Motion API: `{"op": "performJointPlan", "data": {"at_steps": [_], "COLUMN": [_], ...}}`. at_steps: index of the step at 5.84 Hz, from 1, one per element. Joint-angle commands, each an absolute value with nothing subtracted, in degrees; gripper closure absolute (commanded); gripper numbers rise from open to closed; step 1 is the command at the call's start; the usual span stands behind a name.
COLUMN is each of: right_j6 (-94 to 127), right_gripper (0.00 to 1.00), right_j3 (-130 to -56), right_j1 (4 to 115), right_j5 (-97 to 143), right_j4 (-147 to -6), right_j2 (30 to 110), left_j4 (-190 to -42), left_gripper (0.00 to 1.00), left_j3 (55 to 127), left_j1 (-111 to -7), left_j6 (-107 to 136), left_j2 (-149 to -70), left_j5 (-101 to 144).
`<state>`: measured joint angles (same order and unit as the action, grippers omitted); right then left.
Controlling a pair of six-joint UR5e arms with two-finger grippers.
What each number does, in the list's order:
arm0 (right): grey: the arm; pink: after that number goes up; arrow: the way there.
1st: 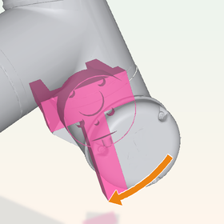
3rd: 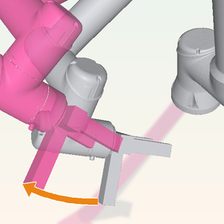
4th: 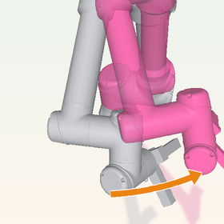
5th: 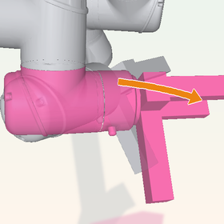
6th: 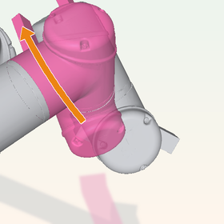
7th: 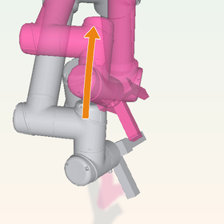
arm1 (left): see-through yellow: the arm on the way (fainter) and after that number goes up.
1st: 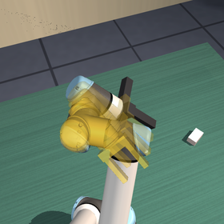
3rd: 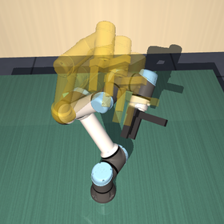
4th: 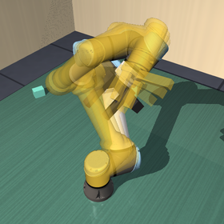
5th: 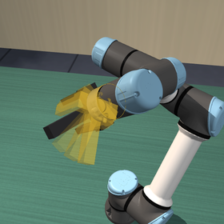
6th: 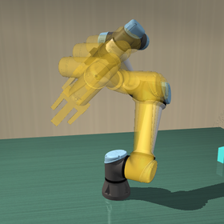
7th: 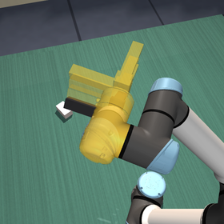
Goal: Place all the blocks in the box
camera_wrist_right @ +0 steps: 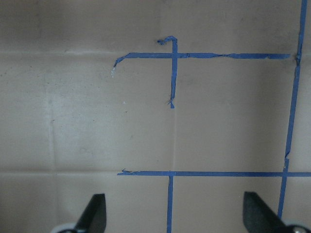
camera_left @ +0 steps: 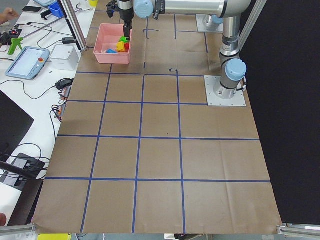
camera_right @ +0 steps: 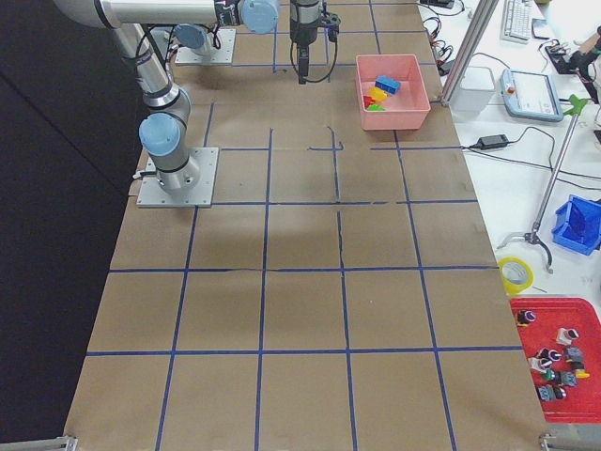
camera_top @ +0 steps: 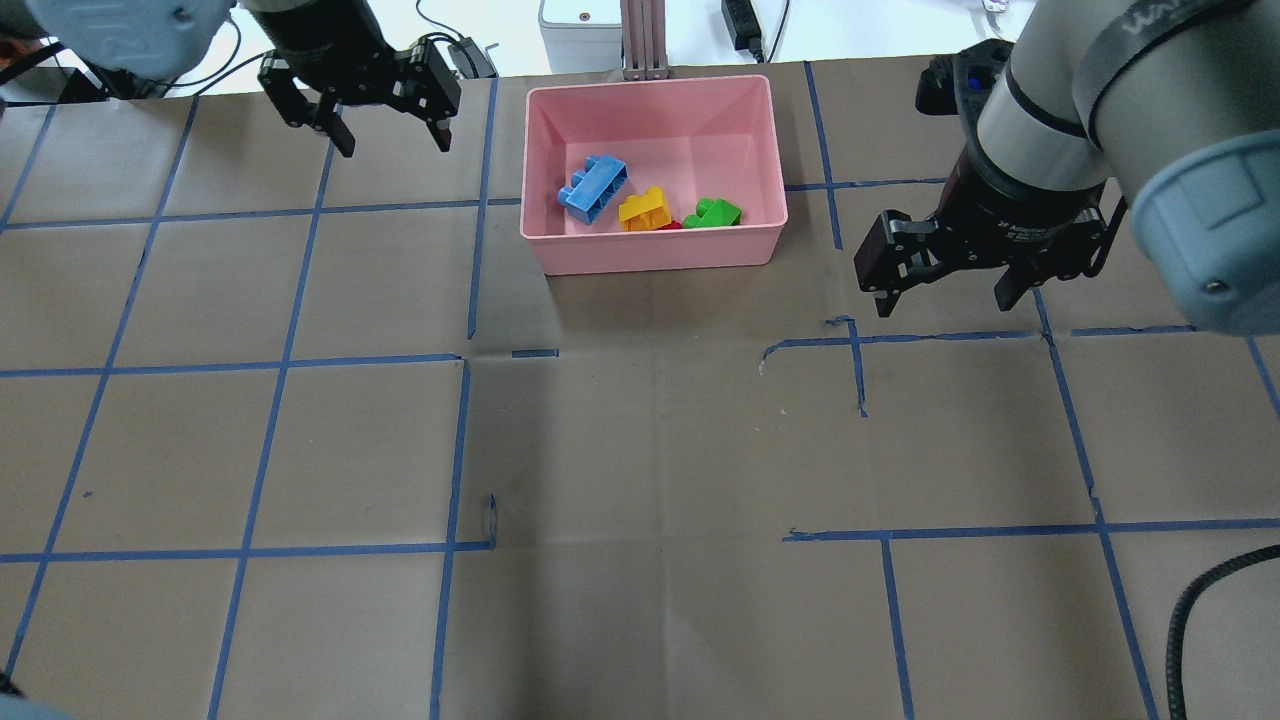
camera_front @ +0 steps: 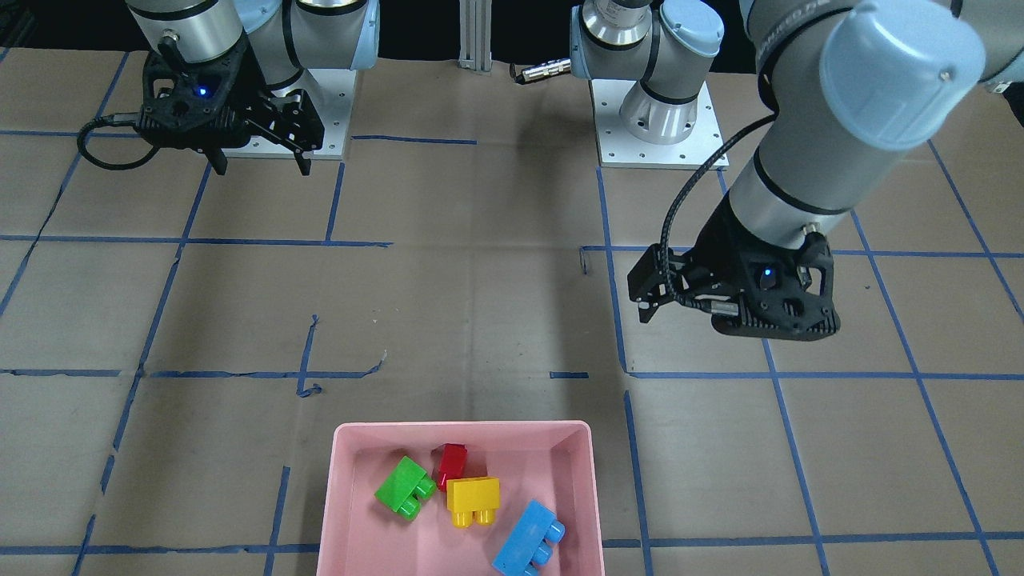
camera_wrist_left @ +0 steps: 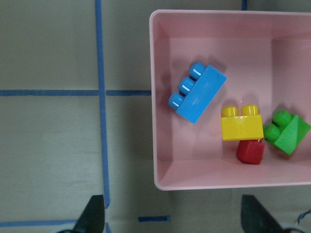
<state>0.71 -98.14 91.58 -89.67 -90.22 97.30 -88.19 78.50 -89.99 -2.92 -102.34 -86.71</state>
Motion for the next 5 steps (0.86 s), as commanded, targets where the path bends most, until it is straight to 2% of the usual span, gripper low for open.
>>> {"op": "performJointPlan", "data": {"at_steps": [1, 5], "right_j6": [0.70, 0.62], "right_gripper": [0.00, 0.00], "right_j3": [-97.91, -97.82], "right_j1": [91.58, 91.58], "right_j5": [-89.74, -89.65], "right_j4": [-90.18, -90.35], "right_j2": [97.91, 97.65], "left_j4": [-88.42, -88.16], "left_gripper": [0.01, 0.01], "left_j3": [86.11, 87.54], "left_j1": [-89.82, -90.09], "left_j6": [-3.51, -3.43], "left_j2": [-93.20, -92.10], "left_j5": [-87.88, -88.77]}}
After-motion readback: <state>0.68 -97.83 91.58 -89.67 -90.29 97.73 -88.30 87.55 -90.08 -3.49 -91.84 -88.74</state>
